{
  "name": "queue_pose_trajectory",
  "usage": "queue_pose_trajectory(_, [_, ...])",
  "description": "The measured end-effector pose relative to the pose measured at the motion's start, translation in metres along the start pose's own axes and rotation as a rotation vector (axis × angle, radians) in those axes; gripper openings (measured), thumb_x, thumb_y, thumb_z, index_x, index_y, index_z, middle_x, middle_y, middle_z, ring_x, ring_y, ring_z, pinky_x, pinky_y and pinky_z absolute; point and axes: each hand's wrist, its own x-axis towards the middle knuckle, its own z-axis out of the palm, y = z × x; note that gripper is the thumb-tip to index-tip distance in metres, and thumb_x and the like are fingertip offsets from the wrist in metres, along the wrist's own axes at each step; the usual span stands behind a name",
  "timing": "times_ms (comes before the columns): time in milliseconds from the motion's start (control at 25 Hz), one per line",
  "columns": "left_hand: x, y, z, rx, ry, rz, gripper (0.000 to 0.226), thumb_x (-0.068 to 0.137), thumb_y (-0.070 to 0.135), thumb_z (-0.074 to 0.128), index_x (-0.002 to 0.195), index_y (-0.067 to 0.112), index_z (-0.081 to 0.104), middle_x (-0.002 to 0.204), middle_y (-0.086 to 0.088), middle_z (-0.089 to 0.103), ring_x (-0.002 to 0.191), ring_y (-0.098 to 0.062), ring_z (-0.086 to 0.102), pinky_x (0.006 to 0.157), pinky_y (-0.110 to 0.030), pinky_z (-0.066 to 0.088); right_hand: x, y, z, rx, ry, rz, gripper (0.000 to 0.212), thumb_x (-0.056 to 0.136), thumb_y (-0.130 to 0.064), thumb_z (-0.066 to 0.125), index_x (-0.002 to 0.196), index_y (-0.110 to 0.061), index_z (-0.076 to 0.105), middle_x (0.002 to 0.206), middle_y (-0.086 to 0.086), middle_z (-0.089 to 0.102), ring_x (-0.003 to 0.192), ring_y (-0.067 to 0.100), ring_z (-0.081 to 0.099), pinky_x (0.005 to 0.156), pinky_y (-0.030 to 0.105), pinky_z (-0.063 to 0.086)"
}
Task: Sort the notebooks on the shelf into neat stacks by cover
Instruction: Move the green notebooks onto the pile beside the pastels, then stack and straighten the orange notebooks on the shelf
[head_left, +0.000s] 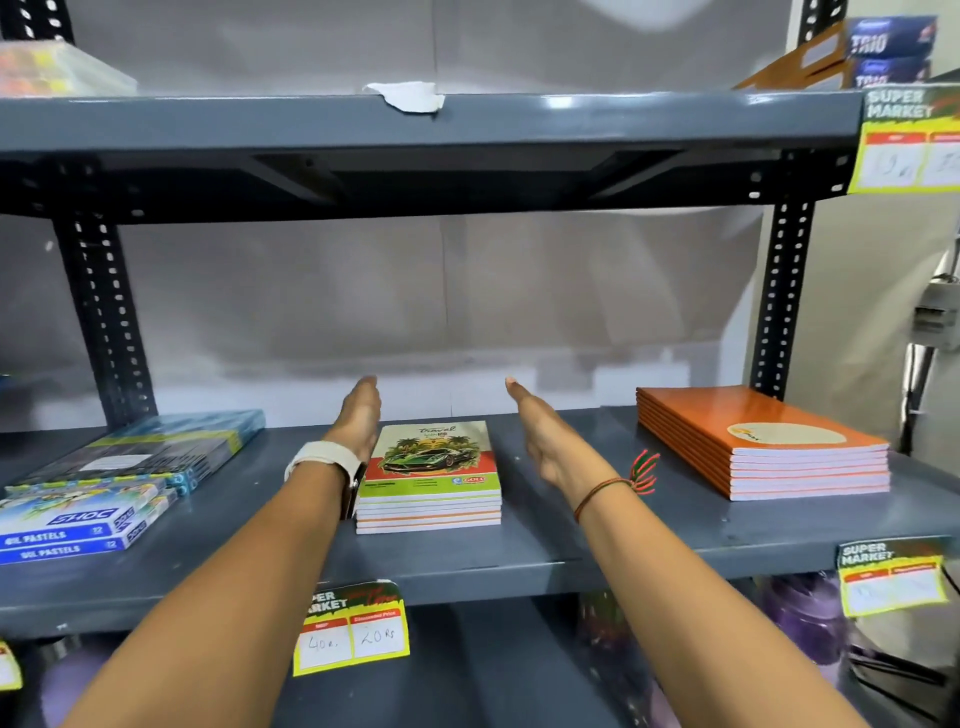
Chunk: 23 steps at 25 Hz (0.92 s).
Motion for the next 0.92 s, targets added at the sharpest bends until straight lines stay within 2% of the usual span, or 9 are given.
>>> queue_pose_trajectory(80, [-0.004,0.015,0.035,0.037,0.002,0.078,0.060,0.100,0.030,0.026,0.150,-0.002,0.013,0.158,-0.018,0.011,0.146,-0.037,0.012,0.117,-0.050,0.009,-0.001,-0.023,-0.026,-0.007,0.040,-0.101,0.066,0.100,-0.053,0.033,0.154,-0.018,0.019,0.163,0.001,0.015,0.151,0.023,0.013,0.120,0.040,0.012])
queue_pose_trajectory(320, [-0.045,0.026,0.187,-0.075,-0.140,0.116,0.055,0.102,0.034,0.025,0.153,0.011,0.020,0.160,-0.002,0.021,0.148,-0.020,0.021,0.118,-0.033,0.017,0.011,-0.079,-0.144,-0.015,0.277,-0.296,0.061,0.101,-0.045,0.036,0.152,-0.011,0.028,0.159,0.006,0.028,0.148,0.022,0.024,0.118,0.035,0.019])
queue_pose_trajectory(600, [-0.082,-0.026,0.293,-0.158,-0.246,-0.093,0.054,0.103,0.033,0.024,0.152,0.011,0.021,0.159,-0.006,0.021,0.147,-0.023,0.022,0.118,-0.035,0.017,0.026,-0.058,-0.276,-0.132,0.292,-0.201,0.068,0.098,-0.053,0.036,0.153,-0.015,0.024,0.161,0.002,0.023,0.149,0.019,0.020,0.122,0.041,0.014])
queue_pose_trajectory(680, [-0.087,-0.040,0.309,-0.169,-0.252,-0.140,0.053,0.104,0.034,0.024,0.152,0.011,0.023,0.158,-0.007,0.024,0.146,-0.024,0.024,0.117,-0.035,0.019,0.025,-0.047,-0.309,-0.162,0.265,-0.138,0.079,0.089,-0.067,0.044,0.150,-0.018,0.032,0.155,-0.003,0.033,0.145,0.019,0.029,0.118,0.040,0.023])
queue_pose_trajectory(720, [-0.090,-0.045,0.315,-0.172,-0.270,-0.152,0.053,0.104,0.035,0.024,0.151,0.012,0.023,0.158,-0.008,0.026,0.144,-0.025,0.027,0.116,-0.035,0.022,0.032,-0.038,-0.330,-0.163,0.248,-0.114,0.092,0.073,-0.079,0.052,0.144,-0.022,0.041,0.148,-0.005,0.042,0.138,0.019,0.039,0.111,0.039,0.032])
queue_pose_trajectory(760, [-0.092,-0.050,0.320,-0.178,-0.284,-0.163,0.051,0.104,0.036,0.024,0.150,0.013,0.026,0.155,-0.010,0.031,0.139,-0.025,0.035,0.113,-0.036,0.027,0.041,-0.029,-0.350,-0.166,0.238,-0.078,0.102,0.057,-0.086,0.060,0.137,-0.023,0.047,0.141,-0.005,0.048,0.131,0.019,0.046,0.104,0.036,0.040])
queue_pose_trajectory(800, [-0.092,-0.055,0.325,-0.193,-0.288,-0.177,0.047,0.104,0.037,0.023,0.146,0.016,0.032,0.147,-0.011,0.041,0.128,-0.025,0.045,0.107,-0.035,0.033,0.045,-0.023,-0.363,-0.176,0.244,-0.033,0.105,0.057,-0.085,0.061,0.139,-0.021,0.047,0.145,-0.001,0.047,0.131,0.020,0.047,0.101,0.034,0.043])
queue_pose_trajectory(880, [-0.085,-0.064,0.333,-0.208,-0.295,-0.223,0.037,0.103,0.041,0.022,0.123,0.020,0.046,0.117,-0.009,0.059,0.098,-0.023,0.055,0.086,-0.031,0.044,0.035,-0.017,-0.371,-0.222,0.248,0.070,0.081,0.089,-0.066,0.044,0.148,-0.010,0.036,0.147,0.007,0.045,0.133,0.027,0.046,0.102,0.033,0.040])
queue_pose_trajectory(920, [-0.081,-0.069,0.336,-0.196,-0.311,-0.244,0.042,0.102,0.043,0.021,0.113,0.016,0.051,0.101,-0.010,0.063,0.086,-0.024,0.058,0.074,-0.029,0.047,0.031,-0.015,-0.372,-0.247,0.231,0.119,0.072,0.097,-0.057,0.035,0.147,-0.005,0.037,0.137,0.010,0.053,0.123,0.028,0.053,0.096,0.033,0.043])
